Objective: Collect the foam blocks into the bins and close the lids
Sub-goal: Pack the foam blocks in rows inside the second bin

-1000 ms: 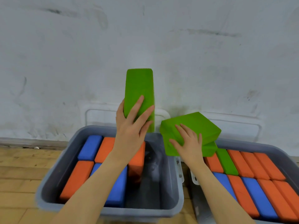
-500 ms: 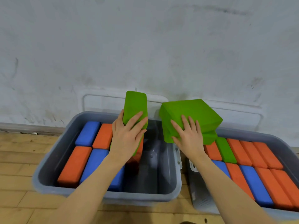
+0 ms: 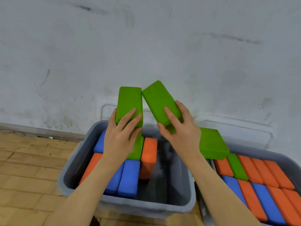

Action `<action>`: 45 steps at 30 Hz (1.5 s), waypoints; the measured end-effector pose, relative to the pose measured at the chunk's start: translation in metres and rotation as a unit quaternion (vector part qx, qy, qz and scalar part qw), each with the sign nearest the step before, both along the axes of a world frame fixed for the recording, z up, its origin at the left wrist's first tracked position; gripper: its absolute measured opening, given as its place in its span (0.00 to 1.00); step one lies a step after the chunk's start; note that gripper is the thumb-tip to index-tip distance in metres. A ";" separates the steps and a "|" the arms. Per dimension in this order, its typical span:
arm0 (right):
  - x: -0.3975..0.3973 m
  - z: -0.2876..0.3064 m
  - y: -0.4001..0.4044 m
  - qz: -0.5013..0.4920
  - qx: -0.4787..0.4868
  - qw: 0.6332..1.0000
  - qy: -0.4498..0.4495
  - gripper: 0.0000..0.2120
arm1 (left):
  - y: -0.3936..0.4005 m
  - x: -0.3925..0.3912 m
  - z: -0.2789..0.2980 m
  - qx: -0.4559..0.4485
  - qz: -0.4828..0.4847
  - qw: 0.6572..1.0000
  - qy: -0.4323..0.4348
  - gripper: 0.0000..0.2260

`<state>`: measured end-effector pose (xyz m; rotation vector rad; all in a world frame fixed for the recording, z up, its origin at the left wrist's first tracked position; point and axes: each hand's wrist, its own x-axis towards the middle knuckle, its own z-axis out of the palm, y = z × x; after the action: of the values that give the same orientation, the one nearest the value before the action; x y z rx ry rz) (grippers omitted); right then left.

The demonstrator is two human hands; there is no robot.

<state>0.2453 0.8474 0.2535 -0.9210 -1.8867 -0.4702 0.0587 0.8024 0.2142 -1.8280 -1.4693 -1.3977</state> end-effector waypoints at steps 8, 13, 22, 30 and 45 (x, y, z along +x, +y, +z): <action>-0.058 -0.059 -0.014 0.005 -0.223 0.967 0.120 0.22 | -0.015 -0.037 -0.050 -0.111 0.007 0.992 -0.051 0.16; -0.050 -0.082 -0.014 0.024 -0.284 0.958 0.027 0.26 | -0.019 -0.043 -0.056 -0.179 0.032 0.983 -0.019 0.24; -0.026 -0.068 -0.016 0.123 -0.314 0.940 -0.048 0.28 | -0.018 -0.032 -0.036 -0.268 -0.027 0.963 -0.025 0.28; 0.036 -0.045 -0.045 0.000 -0.163 0.984 -0.074 0.25 | -0.018 0.019 -0.014 -0.199 -0.107 0.974 0.020 0.25; 0.059 -0.122 -0.064 -0.009 -0.363 0.932 -0.008 0.25 | -0.022 0.039 -0.093 -0.330 -0.162 0.929 0.048 0.28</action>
<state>0.3040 0.7834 0.1314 -1.4058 -2.0970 0.2493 0.0981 0.7807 0.1214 -2.6063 -1.7870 -0.9740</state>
